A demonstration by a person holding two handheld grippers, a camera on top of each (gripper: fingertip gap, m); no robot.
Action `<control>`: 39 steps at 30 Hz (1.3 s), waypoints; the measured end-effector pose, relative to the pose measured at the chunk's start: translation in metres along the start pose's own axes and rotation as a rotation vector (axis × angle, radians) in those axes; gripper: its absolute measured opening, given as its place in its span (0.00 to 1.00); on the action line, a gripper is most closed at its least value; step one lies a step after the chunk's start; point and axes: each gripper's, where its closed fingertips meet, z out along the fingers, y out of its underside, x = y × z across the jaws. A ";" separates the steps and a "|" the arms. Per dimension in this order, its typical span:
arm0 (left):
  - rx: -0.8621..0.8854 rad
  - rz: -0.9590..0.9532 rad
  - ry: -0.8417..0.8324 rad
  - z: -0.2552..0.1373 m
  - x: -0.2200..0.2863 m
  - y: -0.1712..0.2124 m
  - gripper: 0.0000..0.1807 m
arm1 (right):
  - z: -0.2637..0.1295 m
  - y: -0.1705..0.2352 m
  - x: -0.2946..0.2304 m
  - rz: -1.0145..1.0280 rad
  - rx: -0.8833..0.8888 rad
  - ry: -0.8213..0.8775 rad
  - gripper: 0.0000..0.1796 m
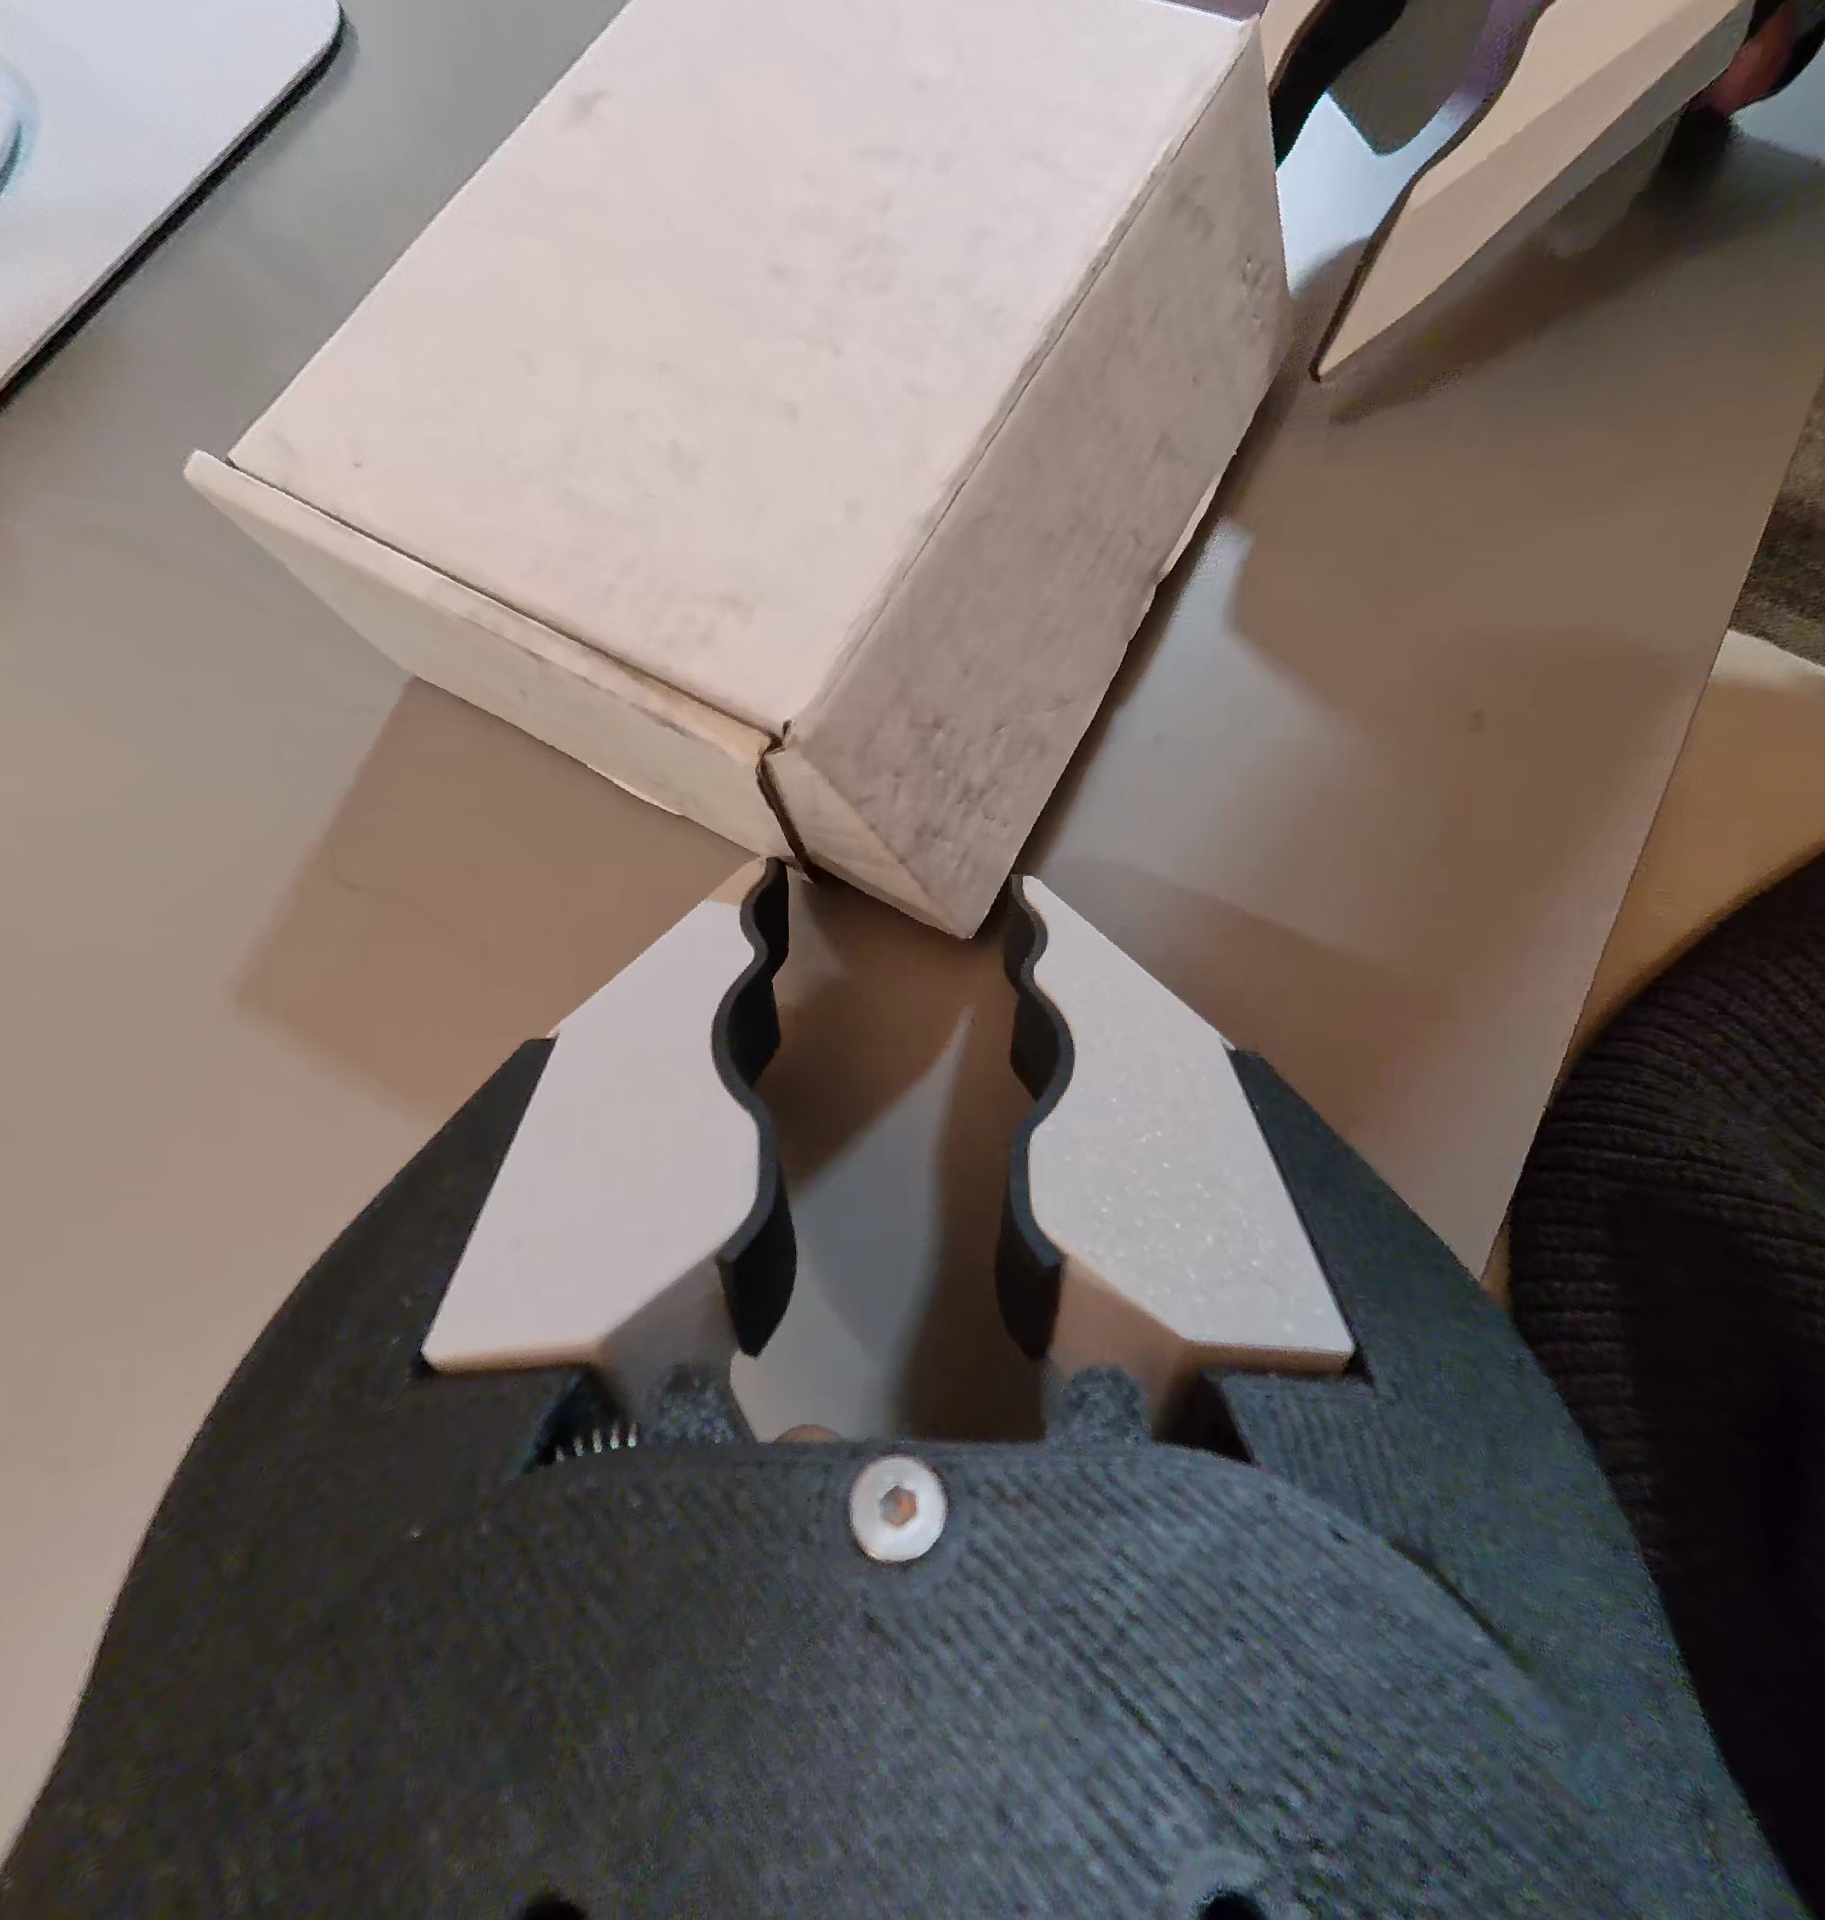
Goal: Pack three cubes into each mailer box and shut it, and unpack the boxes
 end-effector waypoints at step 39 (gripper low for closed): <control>0.069 -0.102 0.264 -0.018 0.020 -0.001 0.19 | -0.006 0.001 -0.004 0.048 0.009 -0.064 0.19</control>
